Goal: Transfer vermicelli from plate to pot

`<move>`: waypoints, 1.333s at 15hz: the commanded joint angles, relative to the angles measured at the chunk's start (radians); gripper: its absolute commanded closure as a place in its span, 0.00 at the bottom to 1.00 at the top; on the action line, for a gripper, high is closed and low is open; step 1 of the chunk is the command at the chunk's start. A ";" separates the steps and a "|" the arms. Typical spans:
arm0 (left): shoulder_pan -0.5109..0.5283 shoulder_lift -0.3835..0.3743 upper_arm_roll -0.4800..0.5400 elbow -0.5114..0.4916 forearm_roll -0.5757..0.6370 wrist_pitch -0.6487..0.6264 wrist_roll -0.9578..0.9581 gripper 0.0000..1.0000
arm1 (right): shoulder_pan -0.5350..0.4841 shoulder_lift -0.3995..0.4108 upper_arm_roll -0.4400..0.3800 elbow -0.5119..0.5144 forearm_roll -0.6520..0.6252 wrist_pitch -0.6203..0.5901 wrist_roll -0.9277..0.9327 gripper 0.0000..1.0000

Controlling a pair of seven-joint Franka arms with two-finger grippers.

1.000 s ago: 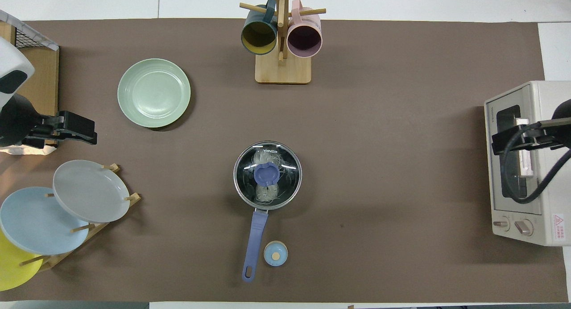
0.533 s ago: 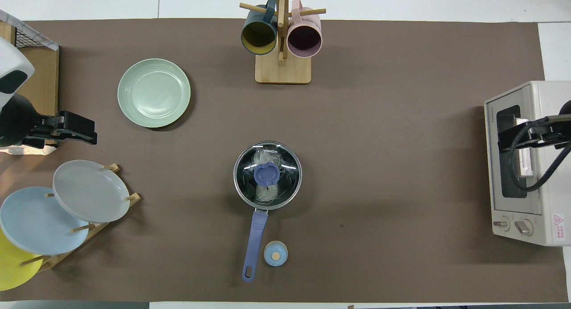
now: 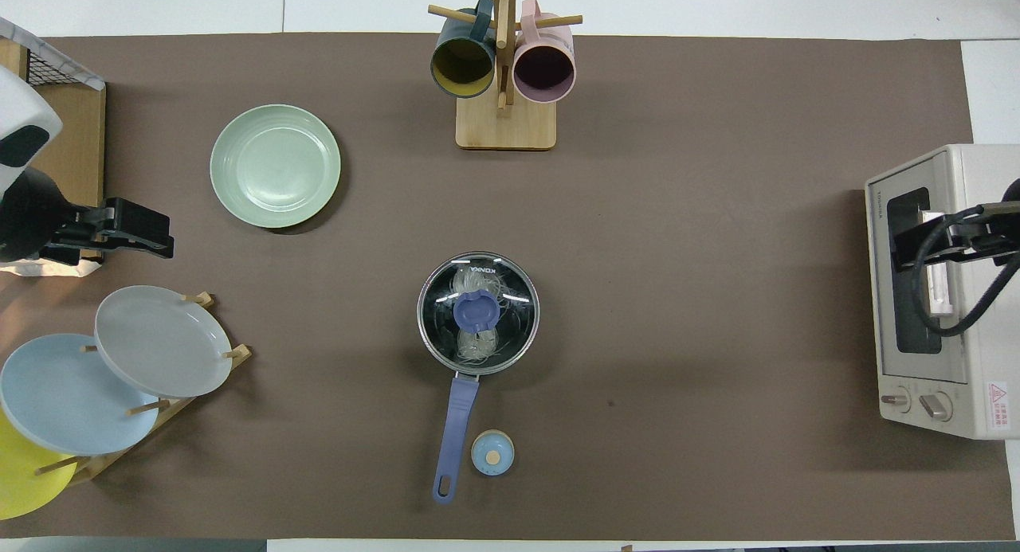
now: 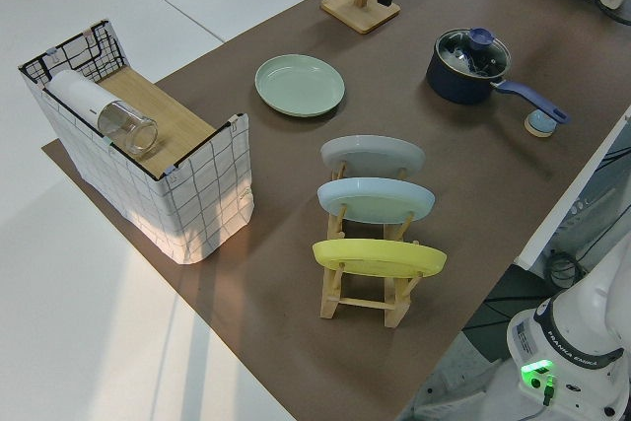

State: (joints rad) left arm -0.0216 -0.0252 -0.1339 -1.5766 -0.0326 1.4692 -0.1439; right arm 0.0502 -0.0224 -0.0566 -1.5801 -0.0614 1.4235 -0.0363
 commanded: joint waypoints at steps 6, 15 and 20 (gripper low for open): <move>-0.008 -0.010 0.010 0.001 -0.004 -0.010 -0.010 0.00 | 0.005 0.001 -0.014 0.015 0.021 -0.002 -0.016 0.00; -0.008 -0.010 0.010 0.001 -0.004 -0.010 -0.010 0.00 | 0.005 0.007 -0.014 0.028 0.072 0.009 -0.010 0.00; -0.008 -0.010 0.010 0.001 -0.004 -0.010 -0.010 0.00 | 0.007 0.006 -0.012 0.028 0.068 0.011 -0.008 0.00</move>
State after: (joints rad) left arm -0.0216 -0.0251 -0.1339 -1.5766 -0.0326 1.4692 -0.1439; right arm 0.0548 -0.0224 -0.0668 -1.5663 -0.0030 1.4293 -0.0363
